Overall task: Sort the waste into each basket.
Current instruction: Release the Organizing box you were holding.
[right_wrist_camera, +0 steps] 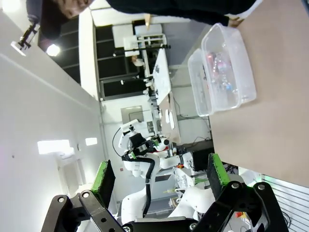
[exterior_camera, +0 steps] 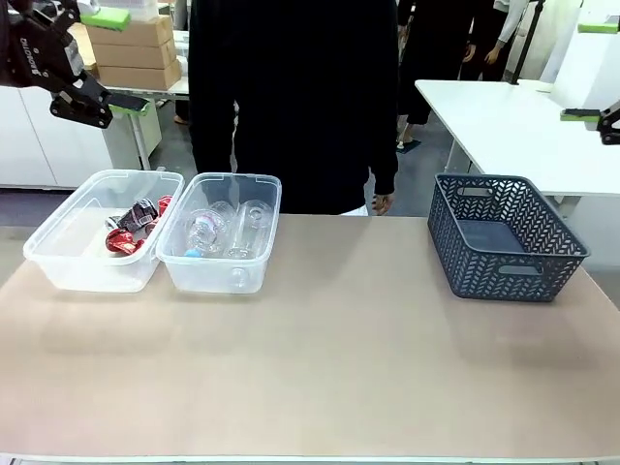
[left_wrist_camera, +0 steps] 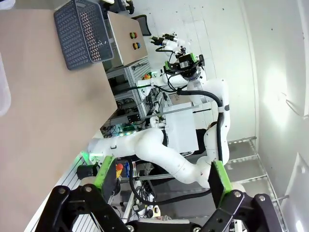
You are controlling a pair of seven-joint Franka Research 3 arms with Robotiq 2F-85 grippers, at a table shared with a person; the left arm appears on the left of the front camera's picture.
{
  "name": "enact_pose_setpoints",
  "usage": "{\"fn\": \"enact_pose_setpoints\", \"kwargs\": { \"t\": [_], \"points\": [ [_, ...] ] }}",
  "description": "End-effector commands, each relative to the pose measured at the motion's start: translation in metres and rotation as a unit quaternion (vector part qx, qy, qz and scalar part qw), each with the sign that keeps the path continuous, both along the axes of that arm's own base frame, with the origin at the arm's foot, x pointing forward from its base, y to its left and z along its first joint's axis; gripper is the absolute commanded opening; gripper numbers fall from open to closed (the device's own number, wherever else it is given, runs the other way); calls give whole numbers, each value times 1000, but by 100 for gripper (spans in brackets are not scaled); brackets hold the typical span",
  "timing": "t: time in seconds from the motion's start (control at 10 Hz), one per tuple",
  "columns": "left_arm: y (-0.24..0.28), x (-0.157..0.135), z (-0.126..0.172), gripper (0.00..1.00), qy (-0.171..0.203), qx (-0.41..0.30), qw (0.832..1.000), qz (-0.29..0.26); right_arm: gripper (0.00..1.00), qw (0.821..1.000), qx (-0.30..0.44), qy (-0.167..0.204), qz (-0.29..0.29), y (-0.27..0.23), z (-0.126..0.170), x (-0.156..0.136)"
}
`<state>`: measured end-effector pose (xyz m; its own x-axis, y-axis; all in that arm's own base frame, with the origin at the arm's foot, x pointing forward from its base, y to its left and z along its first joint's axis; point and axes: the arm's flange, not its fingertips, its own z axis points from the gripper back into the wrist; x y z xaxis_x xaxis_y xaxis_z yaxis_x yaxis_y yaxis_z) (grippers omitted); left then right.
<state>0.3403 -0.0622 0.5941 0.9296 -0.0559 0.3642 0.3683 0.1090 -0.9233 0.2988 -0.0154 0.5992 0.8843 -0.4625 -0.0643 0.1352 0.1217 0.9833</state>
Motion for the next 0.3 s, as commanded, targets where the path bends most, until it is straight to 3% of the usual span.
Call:
{"fn": "enact_pose_setpoints", "kwargs": {
  "t": [0.0, 0.2],
  "points": [
    [1, 0, 0, 100, -12, 2, 1000, -7, 100, 1000, 0, -8, 2, 0, 4, 4],
    [1, 0, 0, 100, -12, 2, 1000, -7, 100, 1000, 0, -8, 2, 0, 4, 4]
  ]
}}
